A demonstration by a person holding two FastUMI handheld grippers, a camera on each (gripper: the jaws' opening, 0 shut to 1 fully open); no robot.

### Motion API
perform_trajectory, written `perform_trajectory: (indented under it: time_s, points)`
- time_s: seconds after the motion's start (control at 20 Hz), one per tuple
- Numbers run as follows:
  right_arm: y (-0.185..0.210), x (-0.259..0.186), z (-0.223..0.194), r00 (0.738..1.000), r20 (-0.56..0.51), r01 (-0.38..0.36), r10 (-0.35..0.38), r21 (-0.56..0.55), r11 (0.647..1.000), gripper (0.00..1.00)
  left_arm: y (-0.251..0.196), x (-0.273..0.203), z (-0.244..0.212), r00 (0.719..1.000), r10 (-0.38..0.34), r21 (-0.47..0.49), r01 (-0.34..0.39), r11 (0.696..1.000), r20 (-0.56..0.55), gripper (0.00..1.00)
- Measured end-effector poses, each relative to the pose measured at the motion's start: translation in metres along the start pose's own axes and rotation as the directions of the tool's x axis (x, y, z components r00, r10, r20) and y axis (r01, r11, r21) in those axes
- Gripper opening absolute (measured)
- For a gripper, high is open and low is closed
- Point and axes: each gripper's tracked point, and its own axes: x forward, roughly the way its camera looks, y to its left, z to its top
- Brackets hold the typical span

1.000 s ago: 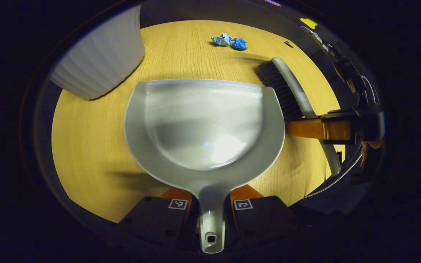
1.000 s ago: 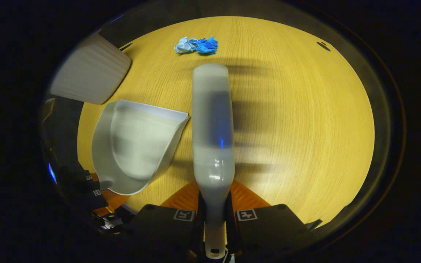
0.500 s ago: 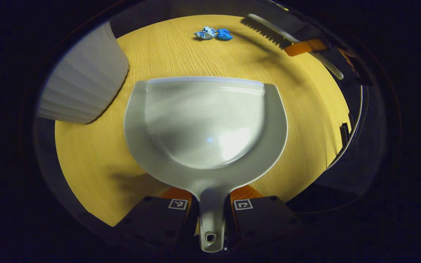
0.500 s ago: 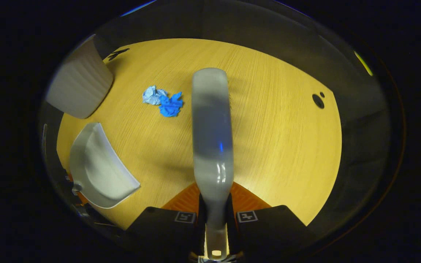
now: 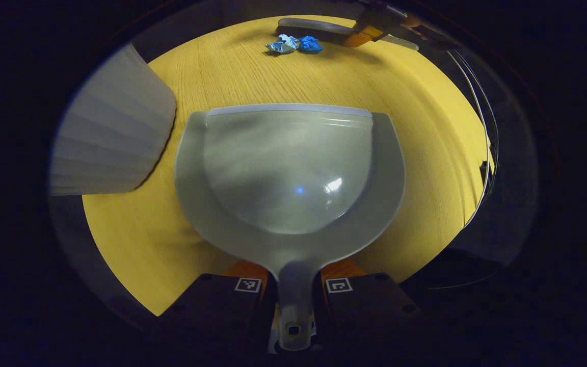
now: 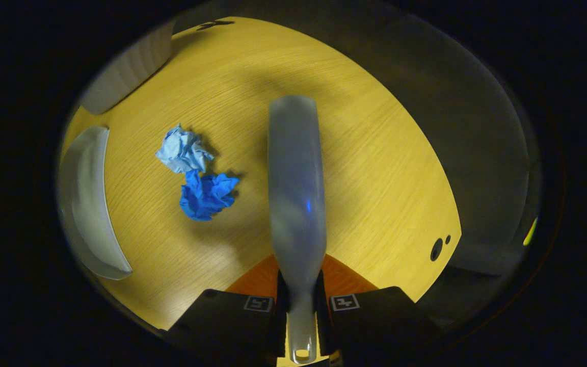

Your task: Pick up the small broom and dustpan from the desktop, sweep the trash into the dustpan with the broom, and then empty the trash into the garbage bin.

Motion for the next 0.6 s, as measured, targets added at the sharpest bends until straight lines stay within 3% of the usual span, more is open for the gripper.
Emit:
perform_trajectory:
  time_s: [0.1, 0.2, 0.3, 0.35, 0.5, 0.6]
  points:
    - [0.025, -0.011, 0.007, 0.997, 0.021, -0.077, 0.079, -0.064, 0.995, 0.27, 0.002, -0.001, 0.002, 0.999, 0.011, 0.039, -0.012, 0.999, 0.03, 0.3]
    - [0.063, -0.021, -0.007, 0.988, -0.022, -0.155, 0.153, -0.171, 0.973, 0.27, 0.004, -0.004, 0.001, 0.999, 0.008, 0.076, -0.012, 0.997, 0.045, 0.3]
    - [0.097, -0.036, -0.013, 0.988, -0.021, -0.155, 0.156, -0.309, 0.938, 0.27, 0.011, 0.003, 0.001, 0.996, 0.025, 0.118, -0.034, 0.992, 0.08, 0.3]
    - [0.121, -0.045, -0.015, 0.98, -0.02, -0.191, 0.197, -0.348, 0.918, 0.27, 0.015, 0.005, 0.001, 0.995, 0.035, 0.139, -0.048, 0.989, 0.094, 0.29]
    - [0.193, -0.079, -0.019, 0.935, -0.065, -0.35, 0.349, -0.329, 0.877, 0.27, 0.009, 0.011, -0.008, 0.995, 0.002, 0.136, -0.016, 0.991, 0.098, 0.3]
    - [0.217, -0.1, -0.012, 0.918, -0.074, -0.393, 0.39, -0.314, 0.864, 0.28, 0.011, 0.007, -0.014, 0.993, -0.003, 0.128, -0.012, 0.992, 0.12, 0.3]
